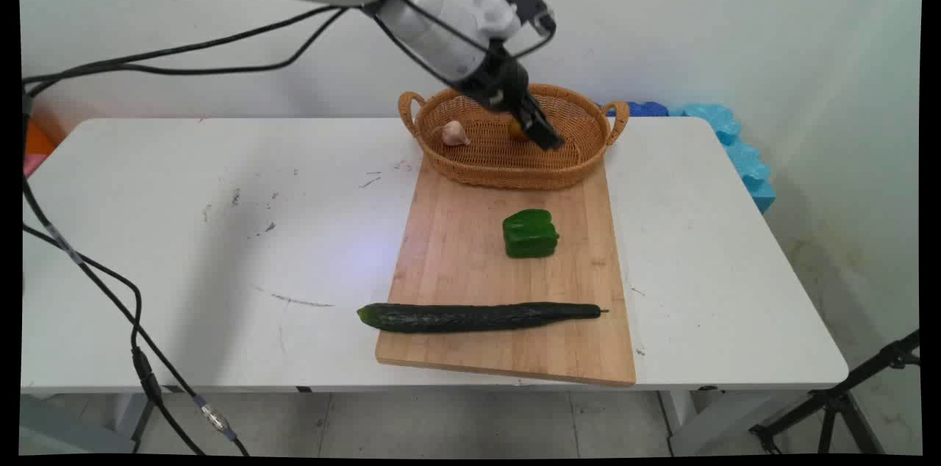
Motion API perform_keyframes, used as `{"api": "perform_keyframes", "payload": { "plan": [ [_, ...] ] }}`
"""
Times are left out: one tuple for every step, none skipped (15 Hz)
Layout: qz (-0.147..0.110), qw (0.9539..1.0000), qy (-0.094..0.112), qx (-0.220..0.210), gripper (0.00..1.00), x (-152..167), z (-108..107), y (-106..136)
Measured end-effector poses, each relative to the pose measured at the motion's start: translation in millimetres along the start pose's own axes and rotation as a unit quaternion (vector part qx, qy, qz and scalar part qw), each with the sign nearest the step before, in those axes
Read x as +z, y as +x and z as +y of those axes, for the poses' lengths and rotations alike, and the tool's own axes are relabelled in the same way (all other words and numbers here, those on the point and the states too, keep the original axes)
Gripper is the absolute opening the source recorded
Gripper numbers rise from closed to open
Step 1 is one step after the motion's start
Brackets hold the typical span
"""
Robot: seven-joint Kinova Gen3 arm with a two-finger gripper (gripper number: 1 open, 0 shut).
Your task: Pick up the potato from the vegetable basket
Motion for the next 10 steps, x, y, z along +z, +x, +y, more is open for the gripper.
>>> {"api": "perform_keyframes", "payload": {
  "plan": [
    [0.002,0.9999,0.009,-0.006,1.0,-2.6,-5.7,3.9],
    [0.005,0.9997,0.018,-0.013,1.0,-4.9,-12.2,8.2],
    [0.007,0.9995,0.026,-0.019,1.0,-6.4,-17.8,11.6],
    [0.008,0.9992,0.031,-0.023,1.0,-6.9,-21.6,13.6],
    [0.01,0.9988,0.039,-0.029,1.0,-7.3,-27.1,16.2],
    [0.01,0.9982,0.047,-0.036,1.0,-6.8,-33.4,18.7],
    [0.01,0.9979,0.051,-0.039,1.0,-6.4,-36.7,19.9],
    [0.01,0.9973,0.058,-0.045,1.0,-5.1,-41.9,21.4],
    [0.009,0.9966,0.065,-0.05,1.0,-2.5,-47.5,22.4],
    [0.007,0.996,0.07,-0.054,1.0,-0.2,-52.1,22.9]
  ]
}}
